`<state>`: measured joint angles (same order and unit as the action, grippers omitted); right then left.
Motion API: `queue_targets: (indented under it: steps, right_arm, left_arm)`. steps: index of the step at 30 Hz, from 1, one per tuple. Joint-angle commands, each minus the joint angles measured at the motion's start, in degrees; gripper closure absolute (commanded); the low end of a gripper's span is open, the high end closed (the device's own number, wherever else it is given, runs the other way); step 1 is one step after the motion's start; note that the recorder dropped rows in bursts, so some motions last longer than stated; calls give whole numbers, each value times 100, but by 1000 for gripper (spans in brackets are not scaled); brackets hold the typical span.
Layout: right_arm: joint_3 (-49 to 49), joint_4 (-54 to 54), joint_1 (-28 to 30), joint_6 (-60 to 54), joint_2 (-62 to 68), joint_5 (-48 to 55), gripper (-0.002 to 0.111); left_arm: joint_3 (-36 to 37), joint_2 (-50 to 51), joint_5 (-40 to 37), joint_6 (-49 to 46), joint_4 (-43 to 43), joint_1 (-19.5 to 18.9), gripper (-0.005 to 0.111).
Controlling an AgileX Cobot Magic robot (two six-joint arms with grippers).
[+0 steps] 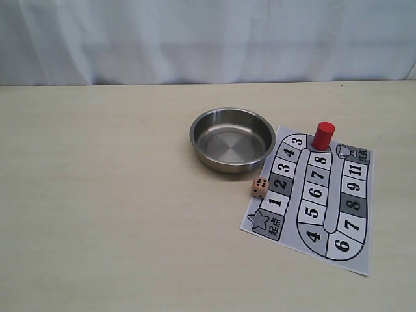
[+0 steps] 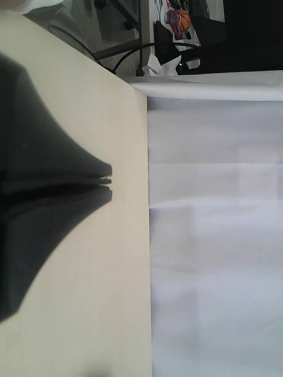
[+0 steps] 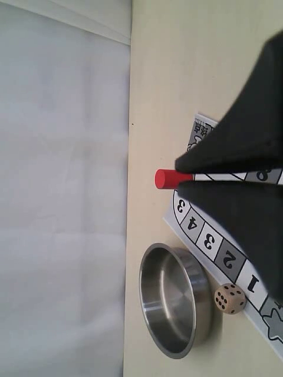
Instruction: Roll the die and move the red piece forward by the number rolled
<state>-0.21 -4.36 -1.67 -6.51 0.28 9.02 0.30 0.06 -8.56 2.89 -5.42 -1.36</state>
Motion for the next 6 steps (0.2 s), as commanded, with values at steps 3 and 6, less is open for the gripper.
queue_targets:
  steps: [3,6]
  right_arm:
    - [21,-75,21,9,-28,26,104]
    - [21,-75,21,9,-28,26,104]
  left_arm:
    - [-30,-6,42,14,8,1,107]
    - [-30,-6,42,14,8,1,107]
